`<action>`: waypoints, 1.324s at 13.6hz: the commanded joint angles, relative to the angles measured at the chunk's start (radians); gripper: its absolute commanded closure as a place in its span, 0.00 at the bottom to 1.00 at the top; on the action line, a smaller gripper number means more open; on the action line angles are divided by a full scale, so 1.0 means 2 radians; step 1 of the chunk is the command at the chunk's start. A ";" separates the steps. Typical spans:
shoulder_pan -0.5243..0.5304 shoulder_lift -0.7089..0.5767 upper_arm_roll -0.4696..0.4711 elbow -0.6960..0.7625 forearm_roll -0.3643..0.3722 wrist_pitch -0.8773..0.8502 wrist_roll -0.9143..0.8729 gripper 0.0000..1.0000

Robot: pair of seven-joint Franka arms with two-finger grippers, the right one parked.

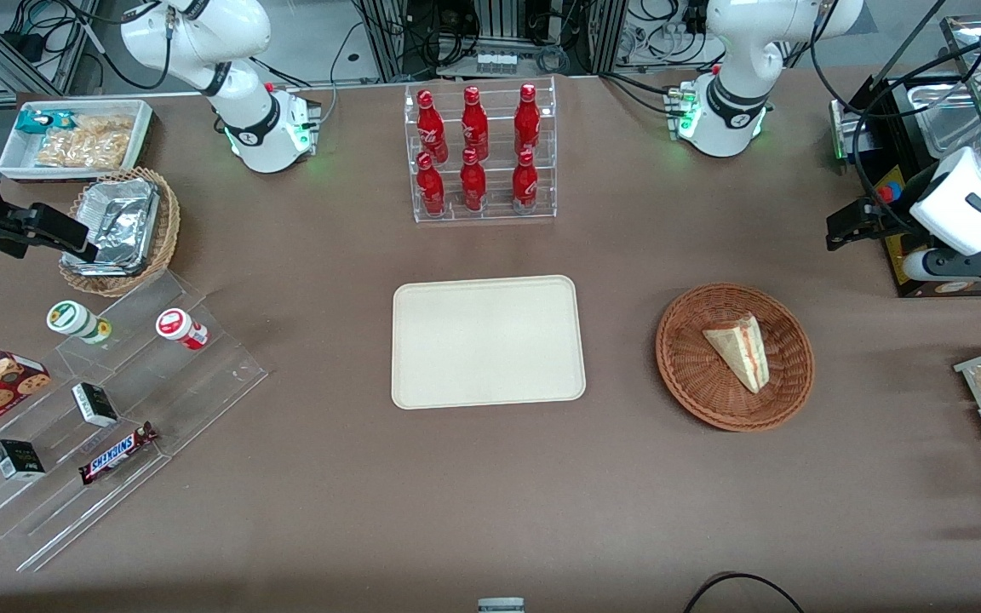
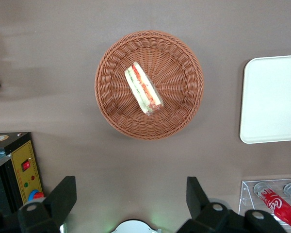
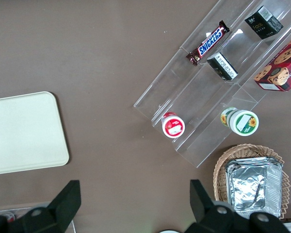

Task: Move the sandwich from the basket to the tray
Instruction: 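Move the left gripper over the wrapped sandwich in the wicker basket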

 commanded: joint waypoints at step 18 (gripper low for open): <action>0.003 -0.002 -0.001 -0.254 0.004 0.214 0.002 0.00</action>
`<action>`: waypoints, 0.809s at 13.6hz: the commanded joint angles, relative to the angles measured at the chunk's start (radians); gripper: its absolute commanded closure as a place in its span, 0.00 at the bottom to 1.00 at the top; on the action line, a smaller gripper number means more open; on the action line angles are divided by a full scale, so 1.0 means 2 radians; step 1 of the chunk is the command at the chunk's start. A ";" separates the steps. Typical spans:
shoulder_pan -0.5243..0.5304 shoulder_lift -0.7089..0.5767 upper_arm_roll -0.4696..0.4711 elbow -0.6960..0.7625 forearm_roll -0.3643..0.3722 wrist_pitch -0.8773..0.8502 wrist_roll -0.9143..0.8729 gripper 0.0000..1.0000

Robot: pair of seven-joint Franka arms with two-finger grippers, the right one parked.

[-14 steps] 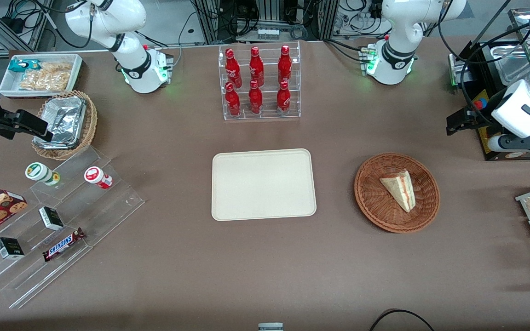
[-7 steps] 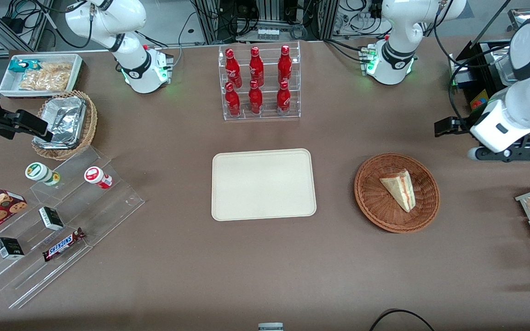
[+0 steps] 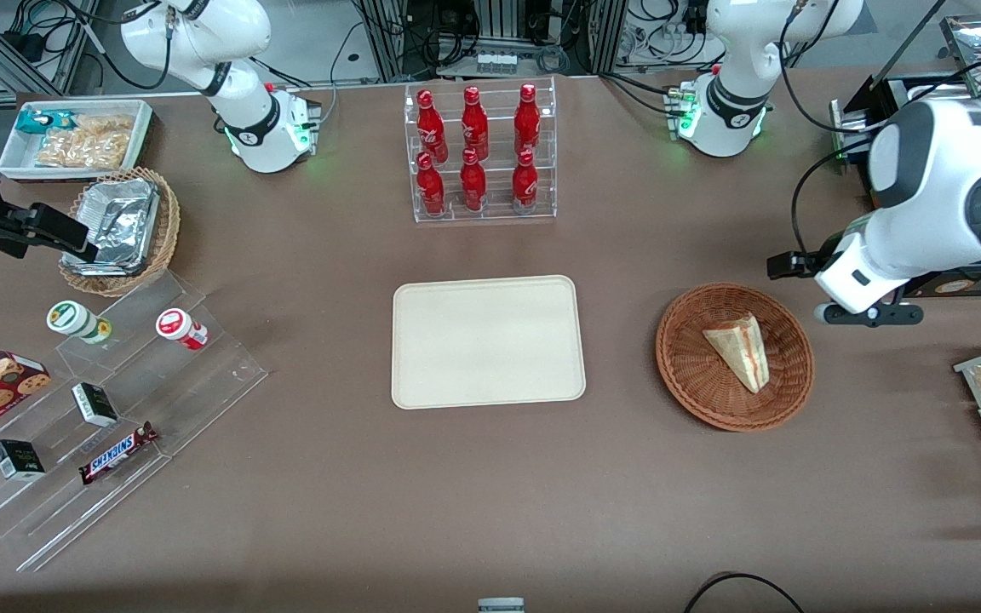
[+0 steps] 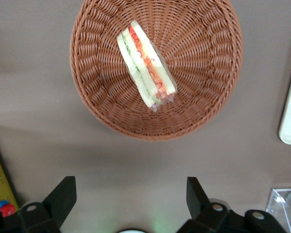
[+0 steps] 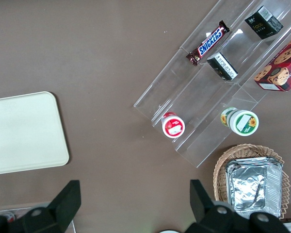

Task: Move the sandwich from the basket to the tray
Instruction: 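Move the left gripper over the wrapped sandwich in the wicker basket, then lower the open left gripper and close it on the sandwich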

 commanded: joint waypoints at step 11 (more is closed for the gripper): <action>-0.003 -0.004 -0.004 -0.135 0.001 0.230 -0.123 0.00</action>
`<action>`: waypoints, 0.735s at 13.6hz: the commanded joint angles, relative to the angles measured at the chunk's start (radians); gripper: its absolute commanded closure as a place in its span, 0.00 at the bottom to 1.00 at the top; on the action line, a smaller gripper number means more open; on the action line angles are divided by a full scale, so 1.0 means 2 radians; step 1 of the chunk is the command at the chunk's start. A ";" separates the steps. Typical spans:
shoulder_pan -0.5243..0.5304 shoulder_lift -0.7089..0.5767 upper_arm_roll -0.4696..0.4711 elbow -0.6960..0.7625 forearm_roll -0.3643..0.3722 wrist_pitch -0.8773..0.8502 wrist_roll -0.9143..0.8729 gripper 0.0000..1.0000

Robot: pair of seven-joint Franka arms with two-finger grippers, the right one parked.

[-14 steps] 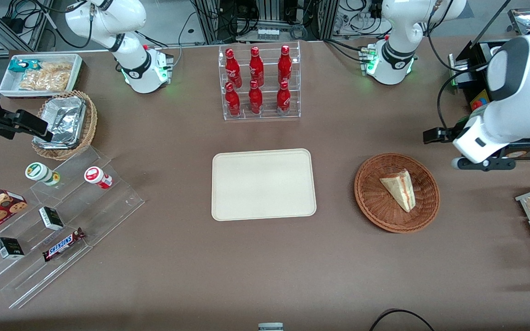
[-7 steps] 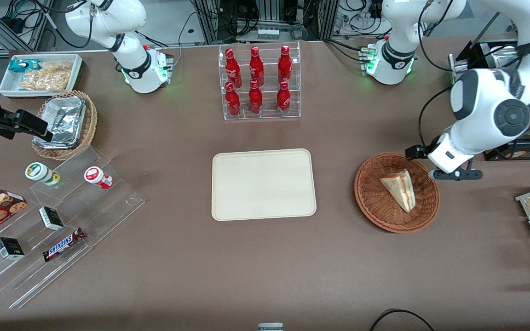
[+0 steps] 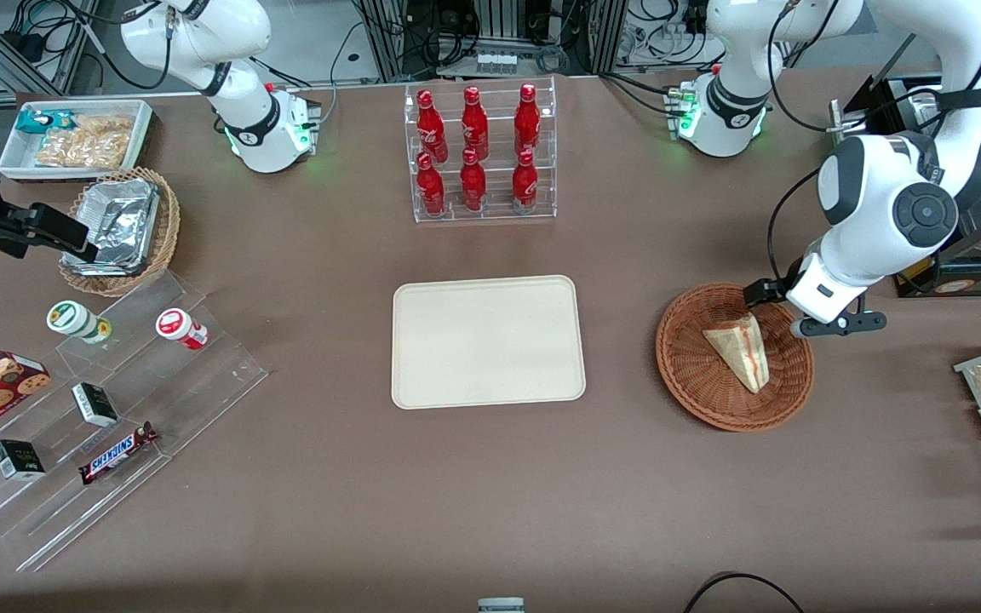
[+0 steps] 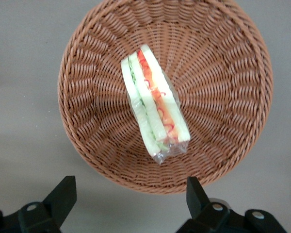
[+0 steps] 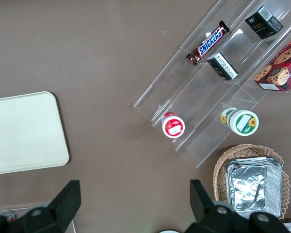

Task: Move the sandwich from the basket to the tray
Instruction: 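Lower the open left gripper and close it on the sandwich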

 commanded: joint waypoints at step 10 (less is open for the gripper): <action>-0.023 0.035 -0.005 -0.034 -0.007 0.140 -0.250 0.00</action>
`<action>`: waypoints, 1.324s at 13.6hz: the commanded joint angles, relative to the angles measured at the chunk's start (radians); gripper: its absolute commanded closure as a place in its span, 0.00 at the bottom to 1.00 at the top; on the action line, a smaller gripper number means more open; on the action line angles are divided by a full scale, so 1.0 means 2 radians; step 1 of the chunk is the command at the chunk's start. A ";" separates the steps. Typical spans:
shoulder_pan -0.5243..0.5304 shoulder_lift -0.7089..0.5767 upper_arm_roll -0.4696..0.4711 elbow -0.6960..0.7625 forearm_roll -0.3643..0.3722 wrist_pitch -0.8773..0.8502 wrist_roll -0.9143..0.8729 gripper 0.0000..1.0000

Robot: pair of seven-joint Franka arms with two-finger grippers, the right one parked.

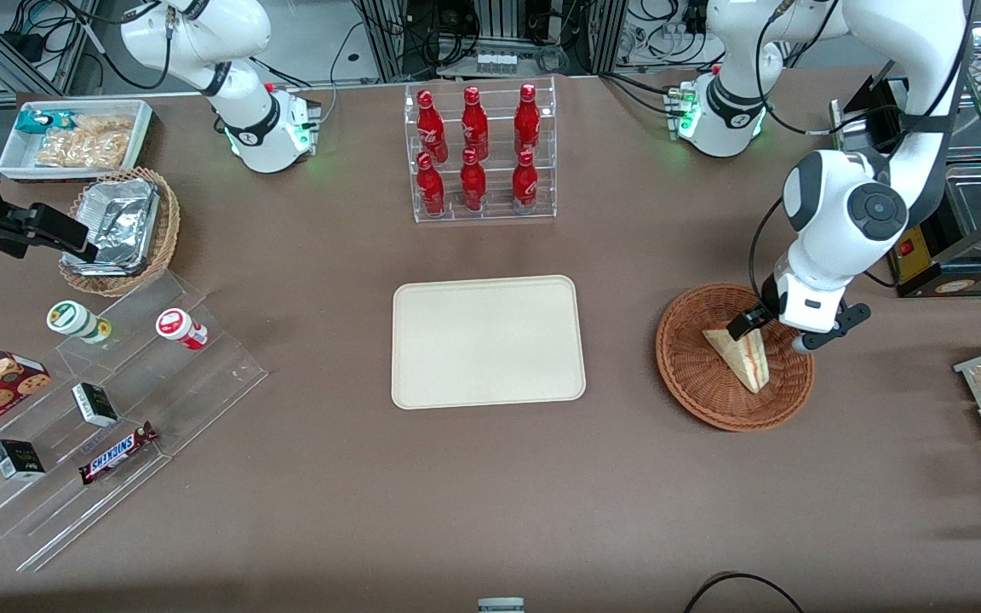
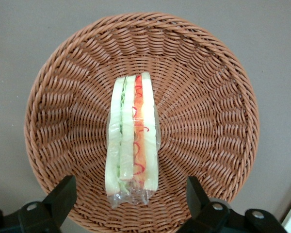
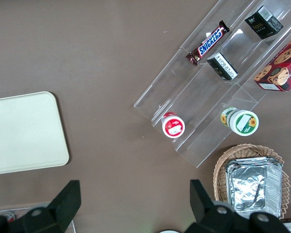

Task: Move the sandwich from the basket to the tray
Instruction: 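Lower the open left gripper and close it on the sandwich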

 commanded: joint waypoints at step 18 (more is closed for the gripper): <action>0.000 0.063 0.002 0.044 -0.007 -0.005 -0.029 0.89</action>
